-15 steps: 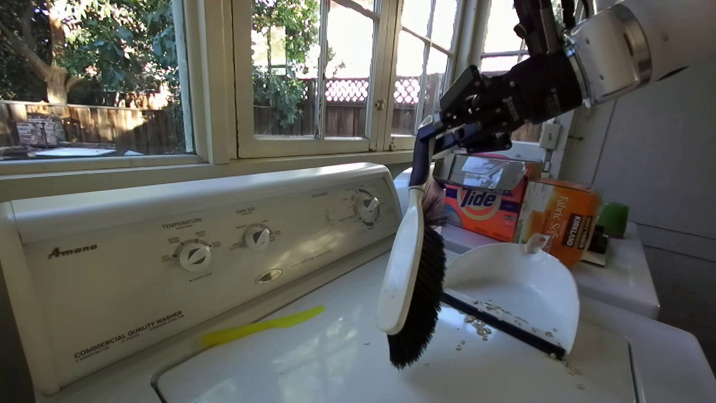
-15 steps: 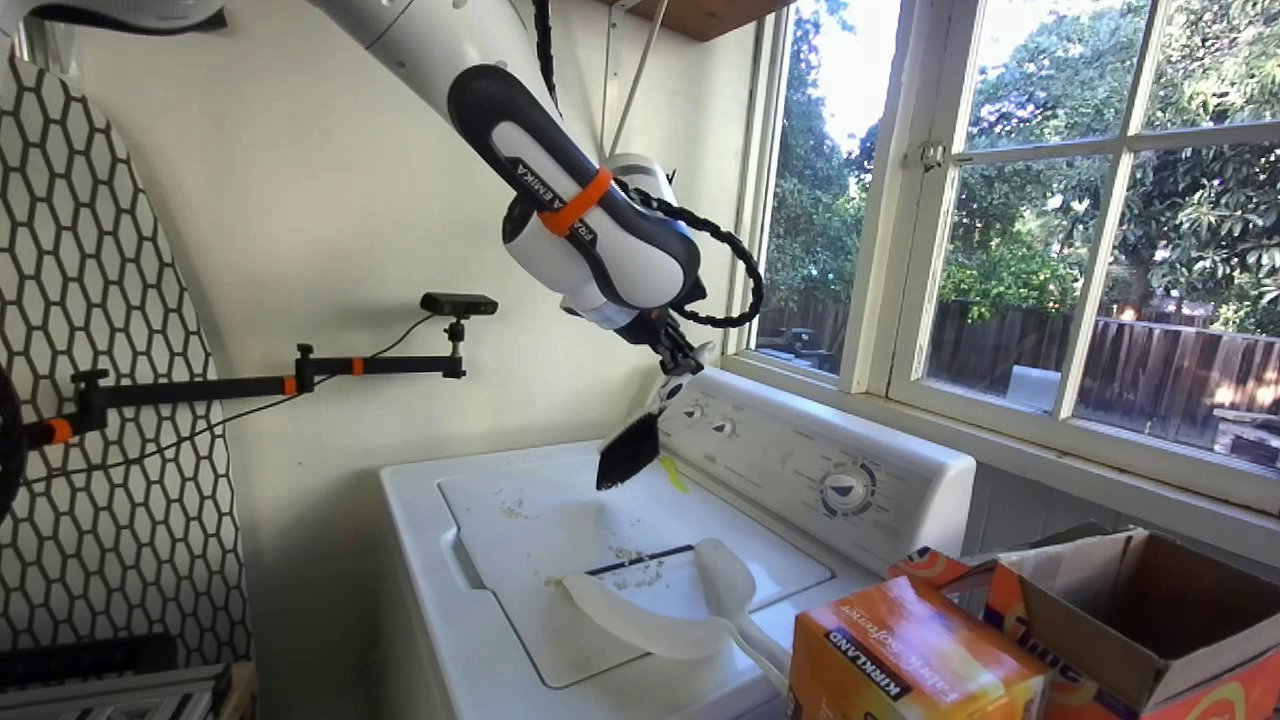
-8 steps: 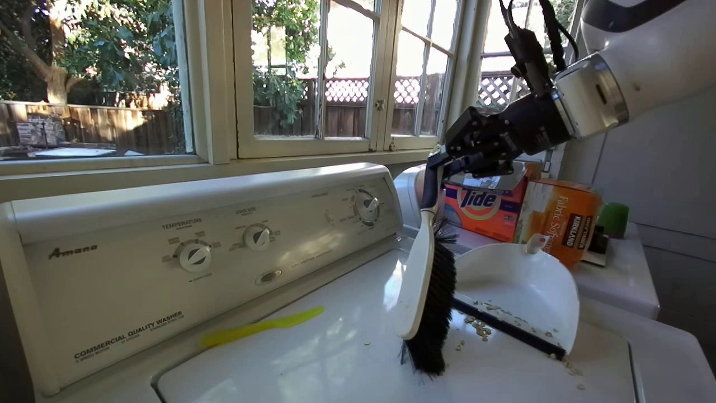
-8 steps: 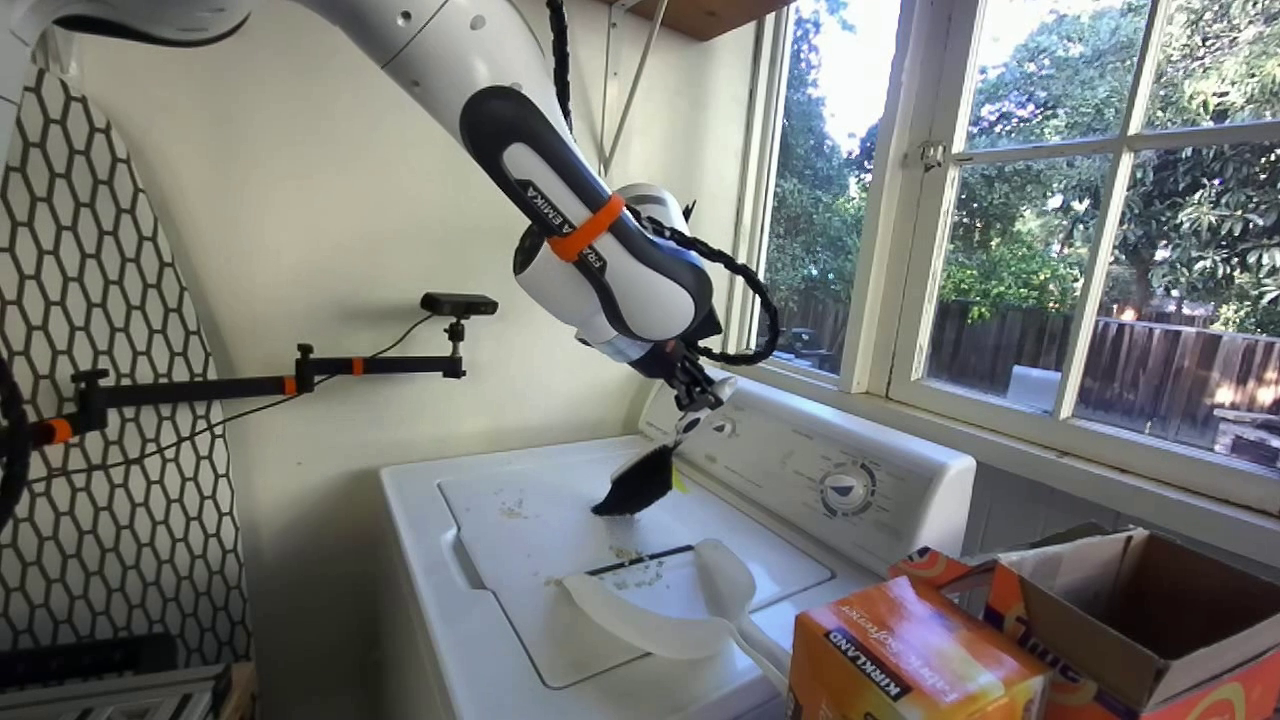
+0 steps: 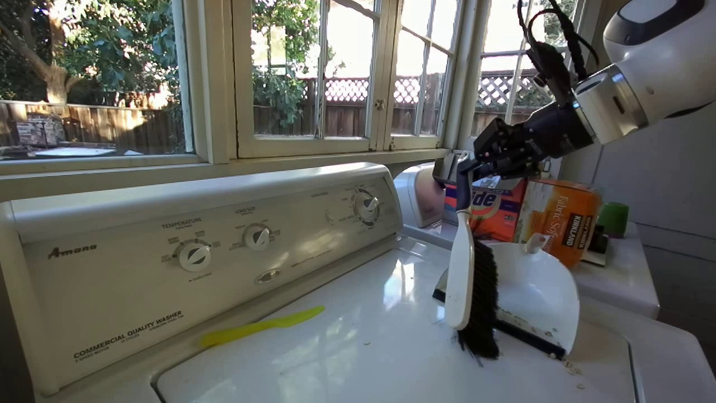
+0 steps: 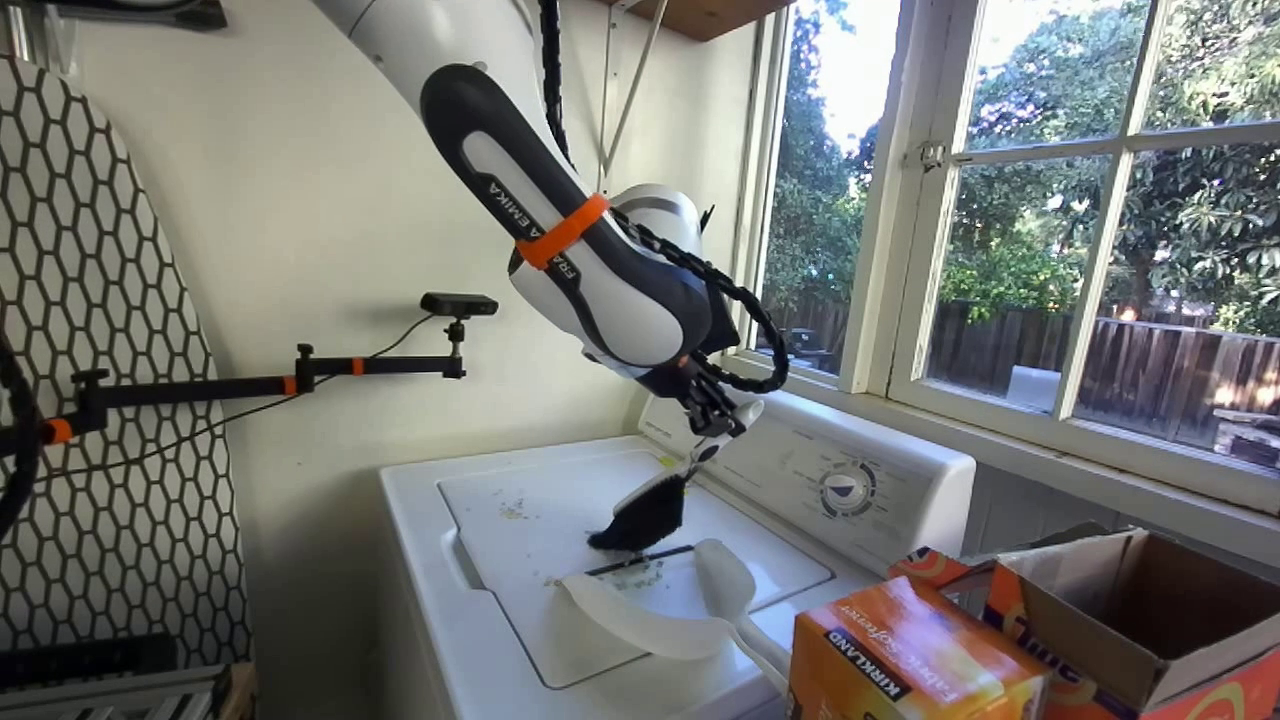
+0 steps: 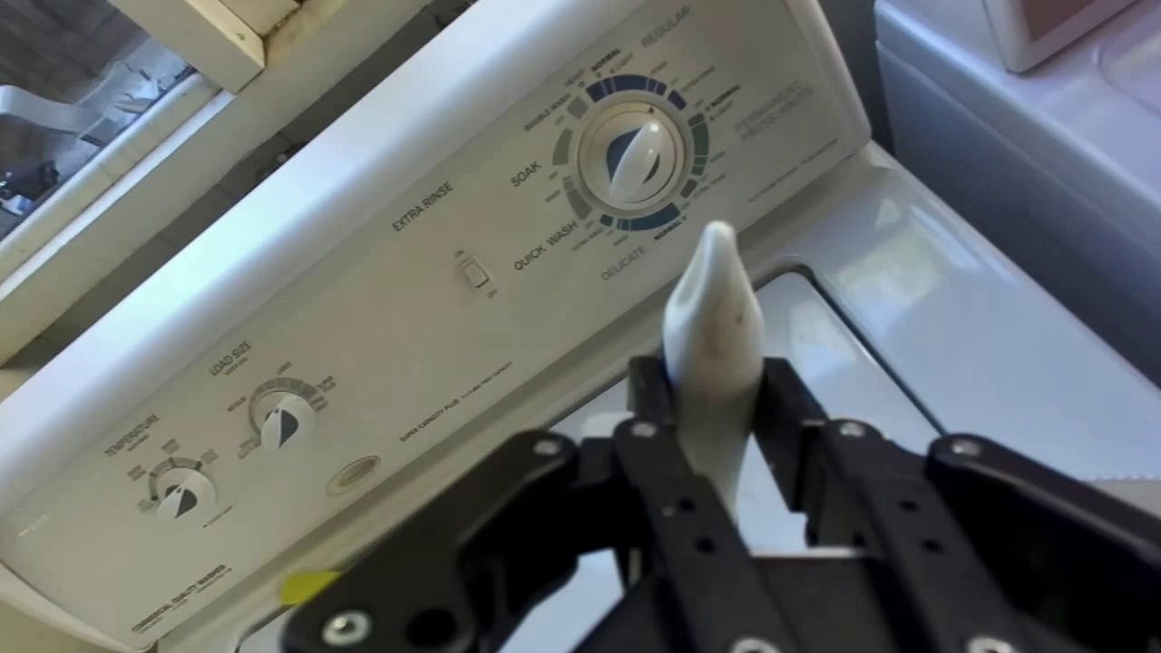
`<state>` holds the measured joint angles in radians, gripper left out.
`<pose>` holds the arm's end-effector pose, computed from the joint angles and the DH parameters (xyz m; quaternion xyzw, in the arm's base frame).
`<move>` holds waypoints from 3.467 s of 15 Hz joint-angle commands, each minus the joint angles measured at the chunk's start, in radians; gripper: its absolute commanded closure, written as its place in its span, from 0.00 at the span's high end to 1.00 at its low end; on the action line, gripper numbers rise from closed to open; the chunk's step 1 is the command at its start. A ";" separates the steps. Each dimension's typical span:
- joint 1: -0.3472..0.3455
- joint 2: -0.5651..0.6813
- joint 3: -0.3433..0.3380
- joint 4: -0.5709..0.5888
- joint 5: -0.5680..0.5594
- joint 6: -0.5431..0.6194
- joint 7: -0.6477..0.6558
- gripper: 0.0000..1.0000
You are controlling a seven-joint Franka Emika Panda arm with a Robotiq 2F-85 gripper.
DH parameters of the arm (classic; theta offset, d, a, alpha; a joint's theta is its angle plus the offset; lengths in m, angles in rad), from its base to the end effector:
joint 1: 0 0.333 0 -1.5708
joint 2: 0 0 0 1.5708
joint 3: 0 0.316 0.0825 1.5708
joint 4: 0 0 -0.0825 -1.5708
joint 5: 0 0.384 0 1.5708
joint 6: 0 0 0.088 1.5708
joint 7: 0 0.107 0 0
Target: Use the small broom to sweep the objects on the dustpan
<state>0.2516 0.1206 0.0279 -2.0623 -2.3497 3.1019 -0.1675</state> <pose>0.5009 0.2055 0.3723 0.1584 0.8664 0.1968 0.4308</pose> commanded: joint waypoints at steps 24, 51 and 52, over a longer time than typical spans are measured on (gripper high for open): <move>-0.010 -0.275 0.057 -0.156 0.164 -0.089 -0.127 0.07; -0.035 -0.112 0.081 -0.192 0.113 -0.089 -0.071 0.07; -0.044 -0.116 0.081 -0.200 0.126 -0.087 -0.090 0.07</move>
<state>0.2477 0.0373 0.0931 -2.2120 -2.2677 3.0067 -0.1824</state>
